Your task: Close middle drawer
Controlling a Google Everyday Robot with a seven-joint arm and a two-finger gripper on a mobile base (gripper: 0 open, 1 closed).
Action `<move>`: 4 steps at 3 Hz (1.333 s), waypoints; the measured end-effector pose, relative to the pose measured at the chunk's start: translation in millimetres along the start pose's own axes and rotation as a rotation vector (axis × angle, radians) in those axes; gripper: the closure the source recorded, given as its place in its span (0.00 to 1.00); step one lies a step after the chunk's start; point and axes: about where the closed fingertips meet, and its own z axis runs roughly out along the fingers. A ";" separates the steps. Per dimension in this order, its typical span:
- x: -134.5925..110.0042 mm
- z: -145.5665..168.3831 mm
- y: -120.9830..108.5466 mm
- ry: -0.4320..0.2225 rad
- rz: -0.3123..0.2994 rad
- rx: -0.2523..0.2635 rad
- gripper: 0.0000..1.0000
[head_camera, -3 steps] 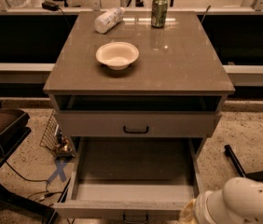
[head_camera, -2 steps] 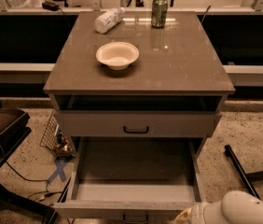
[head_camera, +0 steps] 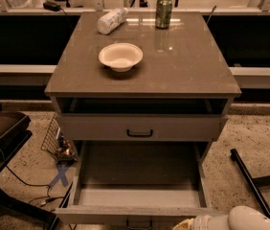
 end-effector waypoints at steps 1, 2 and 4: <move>-9.8 17.2 -31.2 -0.085 -0.019 0.022 1.00; -15.0 24.2 -43.1 -0.112 -0.026 0.030 1.00; -39.2 57.5 -85.6 -0.177 -0.061 0.025 1.00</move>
Offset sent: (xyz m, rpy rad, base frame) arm 0.0953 0.0315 -0.0147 0.1754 -0.1179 -0.0069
